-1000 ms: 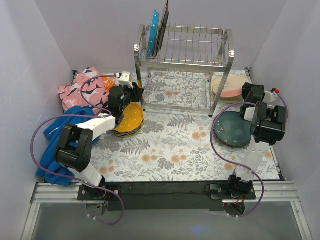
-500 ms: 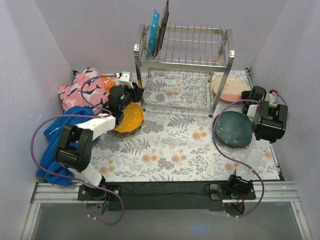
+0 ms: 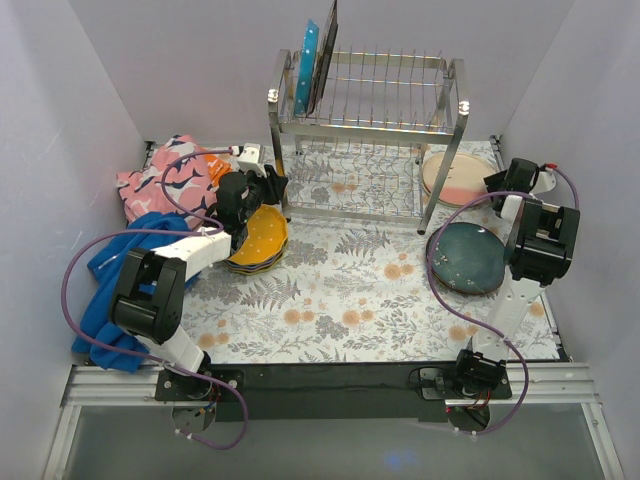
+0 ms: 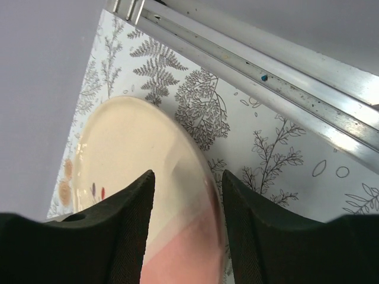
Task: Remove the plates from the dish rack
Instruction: Place the plate at the center of the board.
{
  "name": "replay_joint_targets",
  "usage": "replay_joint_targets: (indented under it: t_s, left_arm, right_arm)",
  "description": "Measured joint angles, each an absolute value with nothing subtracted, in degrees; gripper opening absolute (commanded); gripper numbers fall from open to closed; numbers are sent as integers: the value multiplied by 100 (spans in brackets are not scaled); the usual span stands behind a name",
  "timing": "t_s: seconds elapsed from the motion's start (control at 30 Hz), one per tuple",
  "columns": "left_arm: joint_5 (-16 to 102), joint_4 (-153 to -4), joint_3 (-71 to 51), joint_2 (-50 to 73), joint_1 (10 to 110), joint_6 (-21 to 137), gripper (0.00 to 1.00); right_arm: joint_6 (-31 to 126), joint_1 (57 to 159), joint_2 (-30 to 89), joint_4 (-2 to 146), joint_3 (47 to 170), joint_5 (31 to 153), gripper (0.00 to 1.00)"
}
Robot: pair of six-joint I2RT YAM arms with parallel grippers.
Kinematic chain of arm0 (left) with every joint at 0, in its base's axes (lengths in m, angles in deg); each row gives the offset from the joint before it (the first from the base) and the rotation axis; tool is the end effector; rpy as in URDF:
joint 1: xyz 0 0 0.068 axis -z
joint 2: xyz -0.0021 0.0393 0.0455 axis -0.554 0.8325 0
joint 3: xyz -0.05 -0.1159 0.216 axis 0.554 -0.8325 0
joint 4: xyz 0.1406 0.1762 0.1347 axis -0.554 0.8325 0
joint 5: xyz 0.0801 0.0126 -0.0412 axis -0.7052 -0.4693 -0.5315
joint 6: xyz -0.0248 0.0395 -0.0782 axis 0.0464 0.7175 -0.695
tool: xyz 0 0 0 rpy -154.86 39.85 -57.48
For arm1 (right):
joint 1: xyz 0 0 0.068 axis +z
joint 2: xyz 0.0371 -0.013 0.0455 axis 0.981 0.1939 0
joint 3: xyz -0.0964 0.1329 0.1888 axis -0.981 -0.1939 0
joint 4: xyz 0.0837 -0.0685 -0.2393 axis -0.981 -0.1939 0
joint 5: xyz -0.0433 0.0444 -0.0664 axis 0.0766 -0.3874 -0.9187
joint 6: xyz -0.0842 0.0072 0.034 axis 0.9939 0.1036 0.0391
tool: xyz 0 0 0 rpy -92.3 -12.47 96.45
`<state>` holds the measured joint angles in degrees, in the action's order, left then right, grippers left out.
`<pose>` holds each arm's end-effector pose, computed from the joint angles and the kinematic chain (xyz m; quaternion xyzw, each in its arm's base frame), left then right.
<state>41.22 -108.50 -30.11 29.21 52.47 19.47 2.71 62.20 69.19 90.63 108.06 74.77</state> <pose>0.3868 -0.1414 0.2143 -0.1678 0.7397 -0.4015 0.5133 0.4713 -0.1548 0.1153 0.5133 0.6799 0.0885 0.5162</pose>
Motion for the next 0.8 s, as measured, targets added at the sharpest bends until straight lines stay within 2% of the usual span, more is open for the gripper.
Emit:
replay_joint_targets:
  t_s: [0.23, 0.4, 0.53, 0.57, 0.6, 0.77, 0.8]
  left_arm:
    - [4124, -10857, -3018, 2921, 5247, 1947, 0]
    - [4122, -10896, -3038, 2921, 5247, 1942, 0]
    - [4124, -10918, -3040, 2932, 5247, 1938, 0]
    - [4122, -10918, -3040, 2932, 5247, 1936, 2]
    - [4119, -10909, -3035, 2934, 5247, 1936, 12]
    - [4113, -10805, -2989, 2925, 5247, 1940, 35]
    - [4100, -10783, -2983, 2921, 5247, 1931, 44]
  right_arm:
    - [561, 6216, 6897, 8407, 10996, 7420, 54]
    - [660, 6218, 6884, 8152, 11114, 7473, 45]
    - [789, 6218, 6880, 8112, 11289, 7700, 47]
    - [826, 6218, 6867, 8115, 11296, 7728, 48]
    - [891, 6218, 6836, 8086, 11293, 7770, 48]
    - [1269, 6218, 6185, 7721, 11215, 7901, 57]
    - [1374, 6220, 5875, 7610, 11206, 7921, 60]
